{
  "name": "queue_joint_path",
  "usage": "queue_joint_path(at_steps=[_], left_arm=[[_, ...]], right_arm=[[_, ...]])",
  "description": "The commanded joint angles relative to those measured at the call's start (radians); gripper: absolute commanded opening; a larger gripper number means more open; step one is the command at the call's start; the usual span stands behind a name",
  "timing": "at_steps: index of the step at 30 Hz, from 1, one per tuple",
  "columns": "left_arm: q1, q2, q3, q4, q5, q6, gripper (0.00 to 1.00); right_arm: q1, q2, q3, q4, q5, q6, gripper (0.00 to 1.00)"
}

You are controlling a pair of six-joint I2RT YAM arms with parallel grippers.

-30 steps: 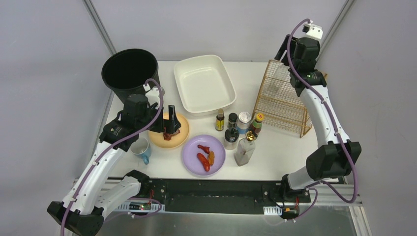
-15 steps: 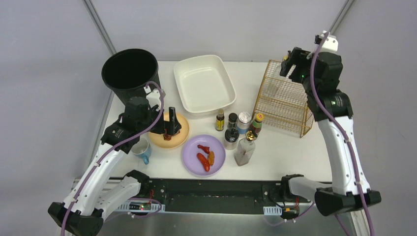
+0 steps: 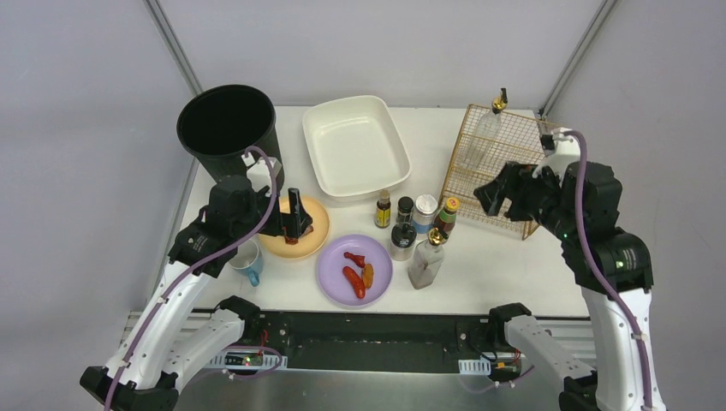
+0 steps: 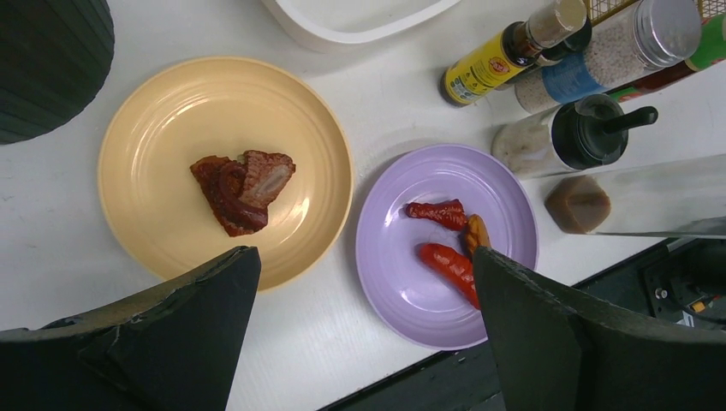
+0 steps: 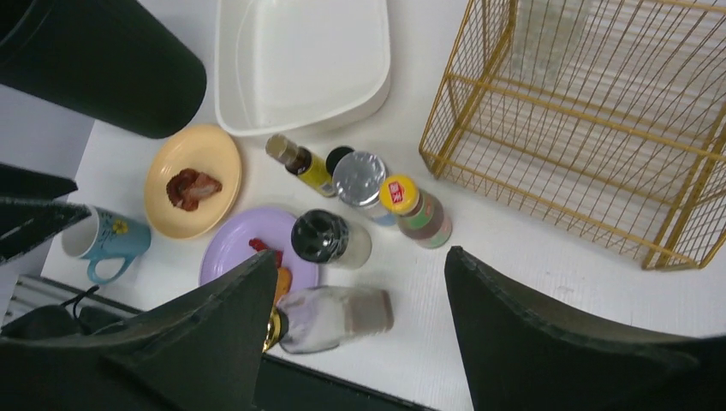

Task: Clear the kitchen counter

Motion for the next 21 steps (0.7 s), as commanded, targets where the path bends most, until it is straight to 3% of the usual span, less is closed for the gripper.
queue_joint_path(at_steps=[1, 11, 21], left_arm=[[0.007, -0.017, -0.009, 0.033, -0.027, -0.019, 1.00], [0.007, -0.057, -0.019, 0.033, -0.022, -0.014, 1.00], [0.008, -0.060, -0.018, 0.033, 0.000, -0.007, 1.00]], right_arm=[[0.006, -0.047, -0.003, -0.184, -0.093, -0.003, 0.75], [0.005, -0.141, -0.072, -0.343, -0.263, 0.007, 0.79], [0.005, -0.234, -0.155, -0.348, -0.414, -0.003, 0.82]])
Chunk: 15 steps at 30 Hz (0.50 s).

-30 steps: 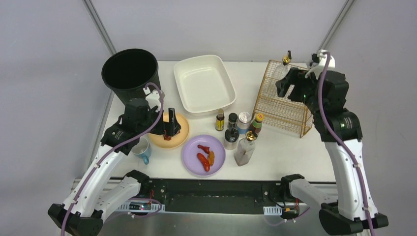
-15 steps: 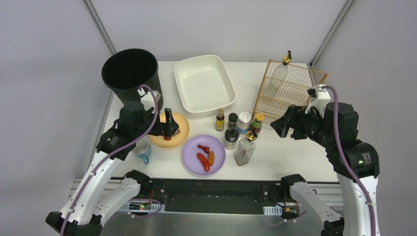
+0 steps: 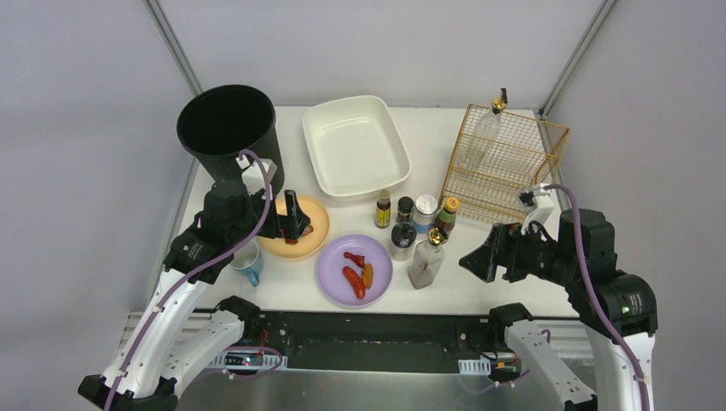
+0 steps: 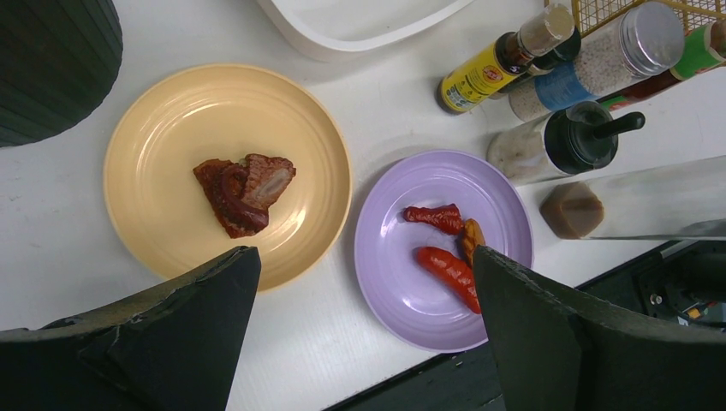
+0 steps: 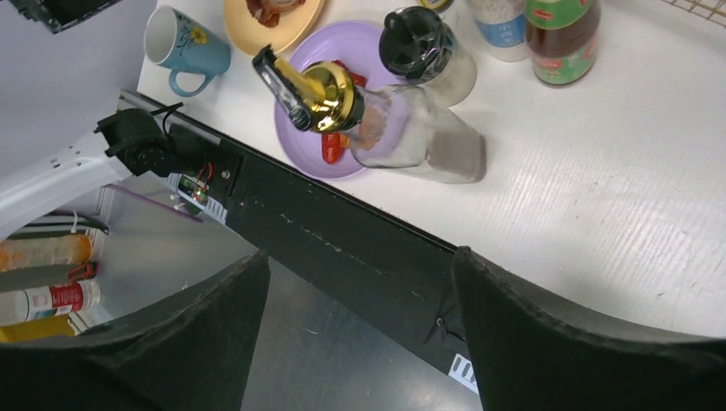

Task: Clear the kitchen counter

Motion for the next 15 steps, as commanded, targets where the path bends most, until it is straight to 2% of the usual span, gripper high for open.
queue_joint_path(at_steps=[1, 15], left_arm=[[0.007, -0.008, -0.007, 0.031, 0.014, 0.007, 1.00], [0.007, 0.024, -0.002, 0.031, 0.019, 0.011, 1.00]], right_arm=[[0.004, -0.025, -0.024, -0.012, -0.077, -0.003, 0.84], [0.026, 0.034, -0.101, 0.120, -0.023, -0.063, 0.83]])
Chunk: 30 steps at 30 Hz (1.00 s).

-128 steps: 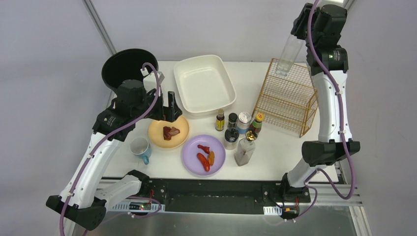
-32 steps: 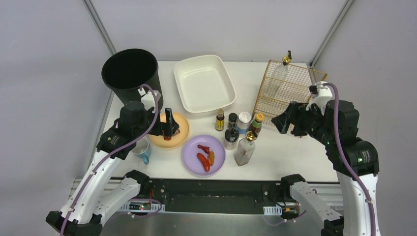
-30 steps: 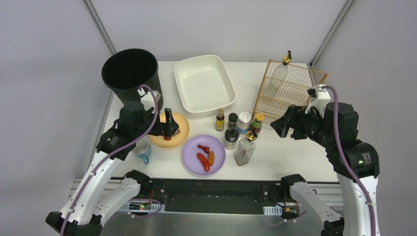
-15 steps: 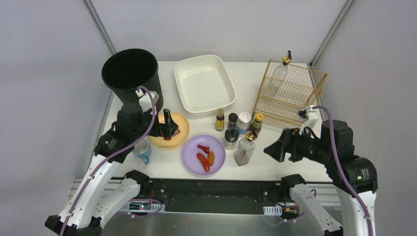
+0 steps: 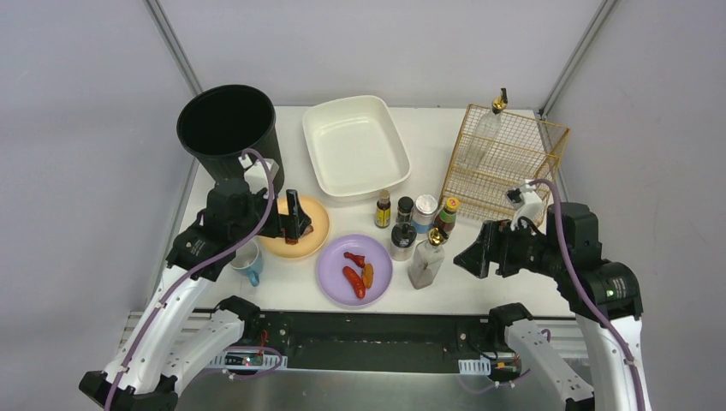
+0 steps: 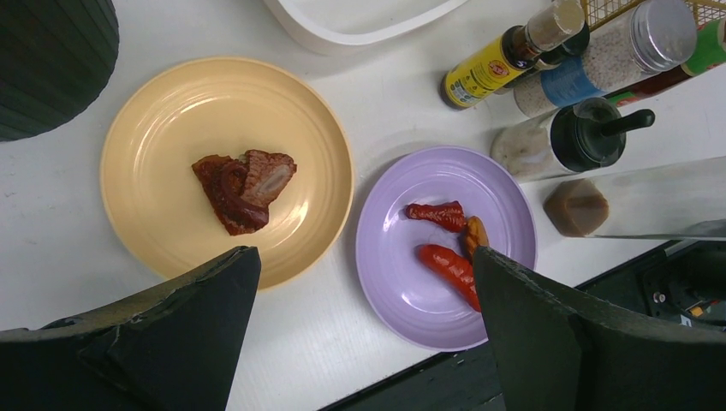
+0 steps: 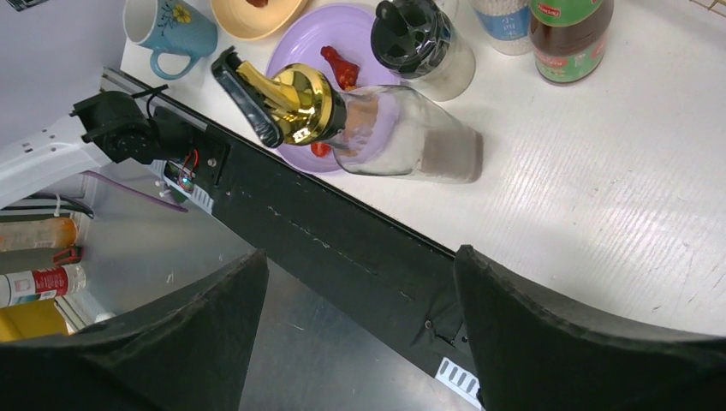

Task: Clear the kitchen counter

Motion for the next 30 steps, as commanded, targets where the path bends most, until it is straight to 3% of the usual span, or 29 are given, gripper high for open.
queue_joint_path(at_steps=[1, 6, 15, 22, 30], left_arm=[[0.007, 0.014, 0.001, 0.031, 0.018, 0.013, 1.00], [0.009, 0.025, 0.000, 0.031, 0.015, 0.016, 1.00], [0.013, 0.038, 0.000, 0.031, 0.011, 0.021, 1.00], [0.018, 0.049, 0.004, 0.031, 0.013, 0.025, 1.00], [0.020, 0.058, 0.005, 0.031, 0.020, 0.025, 1.00]], right_arm=[[0.035, 0.042, -0.029, 0.091, 0.016, -0.029, 0.83], [0.151, 0.073, -0.023, 0.137, 0.119, -0.053, 0.83], [0.522, 0.154, 0.016, 0.167, 0.474, -0.107, 0.83], [0.611, 0.194, -0.015, 0.270, 0.609, -0.128, 0.82], [0.628, 0.210, -0.068, 0.392, 0.601, -0.107, 0.80]])
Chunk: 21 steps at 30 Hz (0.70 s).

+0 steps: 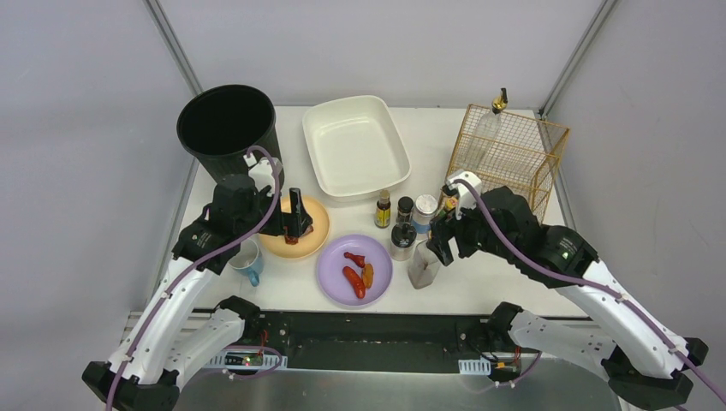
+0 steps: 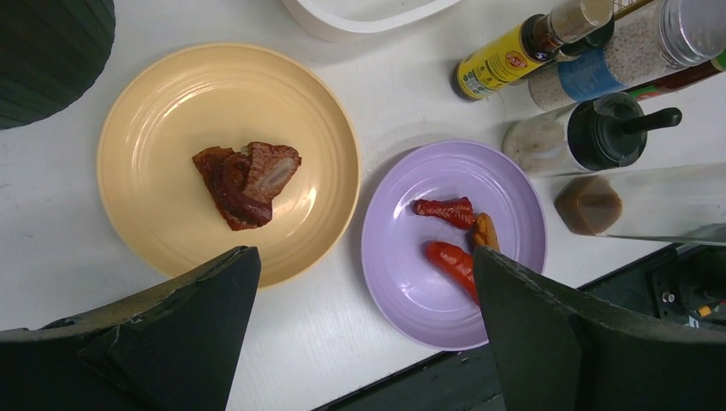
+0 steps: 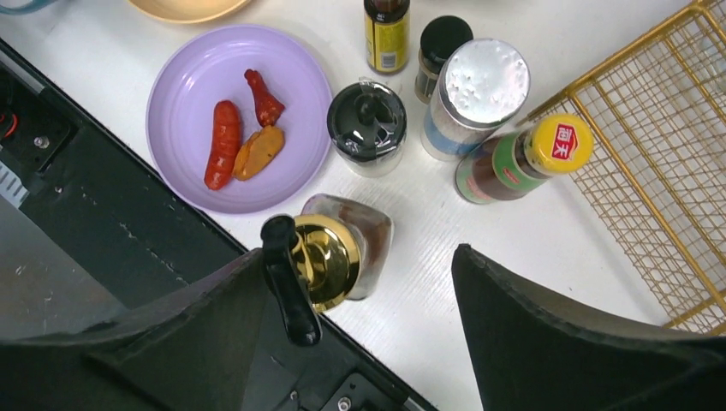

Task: Clear the kitchen counter

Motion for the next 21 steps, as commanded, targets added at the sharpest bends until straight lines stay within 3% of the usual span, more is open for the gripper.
queue_joint_path(at_steps=[1, 8, 16, 19, 21], left_arm=[[0.013, 0.004, 0.006, 0.031, 0.022, 0.023, 1.00], [0.013, 0.014, 0.006, 0.030, 0.022, 0.024, 1.00], [0.014, 0.032, 0.009, 0.031, 0.020, 0.026, 1.00], [0.016, 0.033, 0.009, 0.031, 0.019, 0.026, 1.00], [0.016, 0.034, 0.008, 0.031, 0.018, 0.025, 1.00]], right_arm=[[0.016, 0.013, -0.036, 0.114, 0.025, 0.006, 0.80], [0.032, -0.010, -0.114, 0.195, 0.027, 0.019, 0.72], [0.035, -0.036, -0.148, 0.233, 0.027, 0.017, 0.45], [0.035, -0.045, -0.148, 0.235, 0.028, 0.017, 0.32], [0.035, -0.054, -0.149, 0.240, 0.033, 0.020, 0.18]])
